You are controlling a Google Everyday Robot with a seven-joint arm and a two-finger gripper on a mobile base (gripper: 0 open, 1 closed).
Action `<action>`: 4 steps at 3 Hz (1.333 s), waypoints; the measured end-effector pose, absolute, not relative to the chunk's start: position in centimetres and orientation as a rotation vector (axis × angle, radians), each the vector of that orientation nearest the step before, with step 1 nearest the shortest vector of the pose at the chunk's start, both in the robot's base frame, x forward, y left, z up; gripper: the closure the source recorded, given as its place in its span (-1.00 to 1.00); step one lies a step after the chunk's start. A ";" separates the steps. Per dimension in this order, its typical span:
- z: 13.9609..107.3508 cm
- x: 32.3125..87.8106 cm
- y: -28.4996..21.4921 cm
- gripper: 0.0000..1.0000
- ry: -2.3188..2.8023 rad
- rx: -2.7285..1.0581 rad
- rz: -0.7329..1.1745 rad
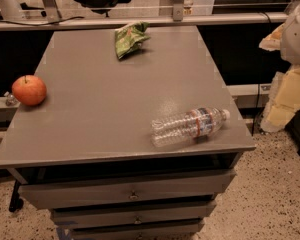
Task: Pick green jalapeno chip bag
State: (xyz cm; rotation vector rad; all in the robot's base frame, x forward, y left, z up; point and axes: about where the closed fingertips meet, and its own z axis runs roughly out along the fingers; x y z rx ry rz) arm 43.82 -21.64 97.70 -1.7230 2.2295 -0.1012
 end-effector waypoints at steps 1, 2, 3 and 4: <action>97.7 43.8 -21.6 -1.00 2.229 -1.723 -0.101; 97.5 44.6 -20.5 -1.00 2.175 -1.723 -0.097; 96.9 48.0 -17.7 -1.00 2.086 -1.678 -0.047; 96.2 52.2 -14.1 -1.00 2.016 -1.599 0.022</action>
Offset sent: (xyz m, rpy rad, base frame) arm 0.0204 0.0300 -0.0104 0.0654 -0.0712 0.0689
